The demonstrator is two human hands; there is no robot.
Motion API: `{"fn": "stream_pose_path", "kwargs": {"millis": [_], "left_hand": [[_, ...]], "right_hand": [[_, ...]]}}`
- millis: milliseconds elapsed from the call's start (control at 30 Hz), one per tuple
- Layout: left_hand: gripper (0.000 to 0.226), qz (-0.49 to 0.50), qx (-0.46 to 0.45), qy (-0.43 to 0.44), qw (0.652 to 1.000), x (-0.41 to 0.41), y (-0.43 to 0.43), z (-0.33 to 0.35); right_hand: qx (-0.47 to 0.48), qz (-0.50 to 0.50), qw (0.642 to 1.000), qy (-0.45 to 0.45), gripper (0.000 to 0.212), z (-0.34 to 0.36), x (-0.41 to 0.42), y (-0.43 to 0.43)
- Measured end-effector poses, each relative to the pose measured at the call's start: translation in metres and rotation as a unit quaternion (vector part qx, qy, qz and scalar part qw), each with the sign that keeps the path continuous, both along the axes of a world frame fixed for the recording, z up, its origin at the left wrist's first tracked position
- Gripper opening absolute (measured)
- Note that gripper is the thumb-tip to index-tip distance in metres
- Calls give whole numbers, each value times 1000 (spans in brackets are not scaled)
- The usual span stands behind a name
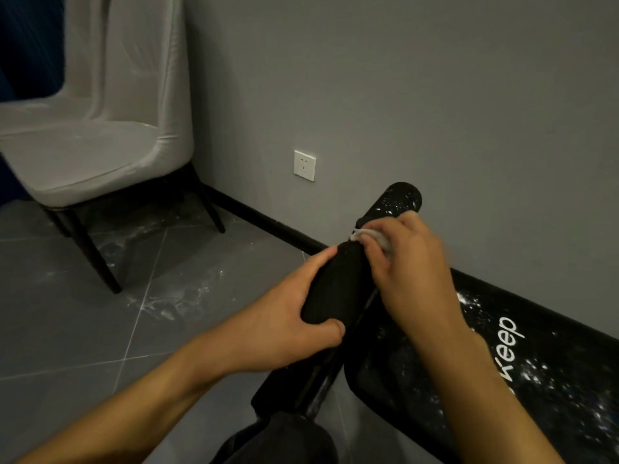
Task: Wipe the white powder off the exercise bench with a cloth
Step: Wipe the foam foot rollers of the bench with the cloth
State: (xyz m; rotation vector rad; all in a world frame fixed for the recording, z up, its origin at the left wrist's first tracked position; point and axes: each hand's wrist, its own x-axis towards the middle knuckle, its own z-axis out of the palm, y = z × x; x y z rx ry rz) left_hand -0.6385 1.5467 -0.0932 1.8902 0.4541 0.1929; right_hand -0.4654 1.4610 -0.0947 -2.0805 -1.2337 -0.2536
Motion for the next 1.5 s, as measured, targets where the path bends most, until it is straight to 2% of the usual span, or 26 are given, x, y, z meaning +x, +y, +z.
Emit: {"fn": "stream_pose_path", "kwargs": {"millis": [67, 200, 233, 367, 433, 567, 700, 767, 833, 933, 1067, 1133, 1267, 1433, 1500], "left_hand": [[94, 2, -5, -7, 1000, 1, 0, -1], [83, -6, -11, -33, 999, 2, 0, -1], [85, -2, -8, -30, 1000, 2, 0, -2], [94, 1, -12, -16, 1000, 1, 0, -3], [96, 3, -23, -20, 1000, 0, 0, -4], [101, 18, -44, -23, 999, 0, 0, -10], [101, 22, -46, -21, 998, 1, 0, -9], [94, 21, -43, -32, 998, 0, -1, -8], [91, 17, -35, -38, 999, -1, -1, -9], [92, 25, -21, -38, 999, -2, 0, -12], [89, 38, -40, -39, 998, -1, -2, -13], [94, 40, -36, -39, 998, -1, -3, -13], [102, 45, -22, -43, 998, -1, -2, -14], [93, 55, -9, -38, 998, -1, -6, -11], [92, 59, -13, -38, 997, -1, -7, -11]], "right_hand": [[12, 19, 1000, 1, 24, 0, -9, -5], [16, 158, 987, 16, 23, -1, -25, -33], [12, 150, 989, 5, 24, -1, -21, -32], [-13, 18, 1000, -19, 28, 6, -8, 0], [-29, 24, 999, -22, 27, 8, -15, 1], [-86, 132, 987, -24, 25, 22, -19, -15], [-104, 20, 991, -82, 24, 26, -3, 15], [-104, 32, 991, -78, 23, 24, -11, 13], [-80, 103, 990, -50, 20, 21, -29, -8], [9, 193, 981, 23, 18, 3, -45, -41], [124, 100, 986, 45, 19, -32, -36, -47], [161, 91, 981, 54, 18, -44, -47, -49], [174, 128, 976, 38, 17, -59, -61, -55], [223, 30, 969, 104, 13, -51, -52, -37], [222, 29, 968, 115, 12, -54, -56, -39]]}}
